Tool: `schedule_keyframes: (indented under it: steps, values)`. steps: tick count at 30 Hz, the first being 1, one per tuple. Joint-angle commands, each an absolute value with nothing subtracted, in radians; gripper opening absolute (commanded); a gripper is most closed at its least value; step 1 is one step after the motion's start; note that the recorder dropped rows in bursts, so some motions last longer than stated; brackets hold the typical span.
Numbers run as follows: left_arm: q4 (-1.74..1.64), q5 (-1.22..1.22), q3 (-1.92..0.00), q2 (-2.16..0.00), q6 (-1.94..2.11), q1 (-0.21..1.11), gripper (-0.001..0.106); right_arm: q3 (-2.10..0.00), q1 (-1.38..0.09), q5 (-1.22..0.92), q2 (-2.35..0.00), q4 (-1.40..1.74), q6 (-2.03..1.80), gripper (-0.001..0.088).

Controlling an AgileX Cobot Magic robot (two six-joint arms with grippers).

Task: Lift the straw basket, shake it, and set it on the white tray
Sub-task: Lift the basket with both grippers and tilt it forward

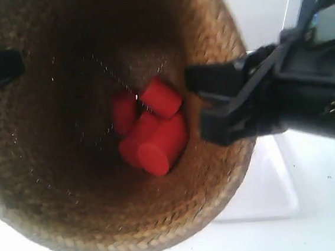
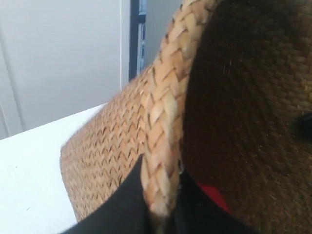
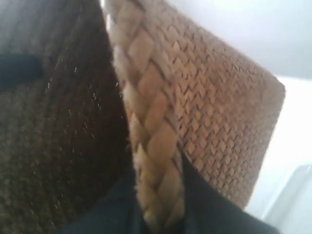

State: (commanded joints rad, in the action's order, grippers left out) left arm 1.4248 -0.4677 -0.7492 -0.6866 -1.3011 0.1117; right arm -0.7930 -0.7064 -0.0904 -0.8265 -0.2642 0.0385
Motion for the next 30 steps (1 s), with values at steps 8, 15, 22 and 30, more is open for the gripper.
schedule_keyframes:
  steps: [8,15,22,30]
  values:
    - [1.397,-0.393,-0.668,-0.746,-1.271,0.112,0.000,-0.706,-0.686,-0.069,-0.927,-0.203,0.051,0.0000]
    - [1.372,-0.475,-0.762,-0.646,-1.258,0.112,0.000,-0.767,-0.727,-0.093,-0.797,-0.201,-0.016,0.0000]
    - [1.350,-0.448,-0.734,-0.672,-1.253,0.112,0.000,-0.743,-0.717,-0.037,-0.859,-0.214,-0.035,0.0000]
    - [1.312,-0.442,-0.720,-0.674,-1.213,0.112,0.000,-0.713,-0.732,-0.046,-0.847,-0.182,-0.023,0.0000]
